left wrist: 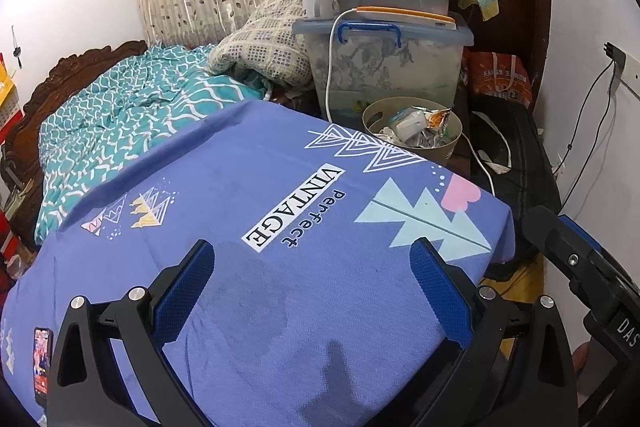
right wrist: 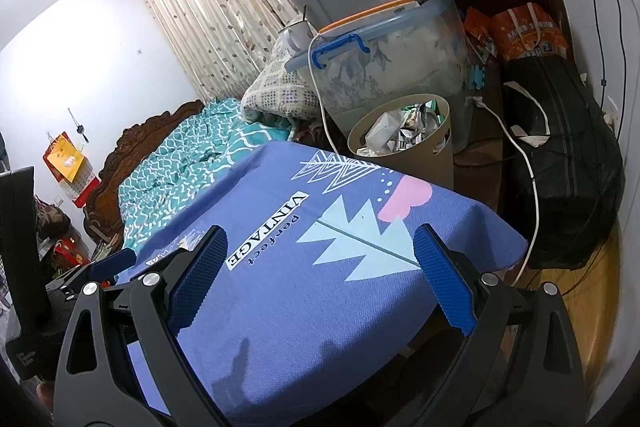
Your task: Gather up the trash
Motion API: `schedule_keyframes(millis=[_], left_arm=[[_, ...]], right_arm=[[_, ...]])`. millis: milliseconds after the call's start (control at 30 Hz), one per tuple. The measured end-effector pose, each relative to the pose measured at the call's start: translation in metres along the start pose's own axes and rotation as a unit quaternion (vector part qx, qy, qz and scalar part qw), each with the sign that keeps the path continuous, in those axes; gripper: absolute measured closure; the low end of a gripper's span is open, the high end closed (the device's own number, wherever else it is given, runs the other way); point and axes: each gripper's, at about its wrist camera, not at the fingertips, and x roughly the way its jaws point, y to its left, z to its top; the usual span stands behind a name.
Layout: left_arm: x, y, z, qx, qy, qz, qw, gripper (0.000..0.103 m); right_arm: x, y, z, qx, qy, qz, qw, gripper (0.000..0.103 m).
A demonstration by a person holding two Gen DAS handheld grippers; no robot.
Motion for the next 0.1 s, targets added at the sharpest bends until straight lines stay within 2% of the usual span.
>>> schedule_keyframes(millis=[100], left_arm=[[0.0007,0.0010,0.0003,-0.004,0.001,-0.001,1.0000,0.009]], right_arm=[[0.0001,0.0003,0.0002,0.000,0.000,0.000,1.000,0.010]])
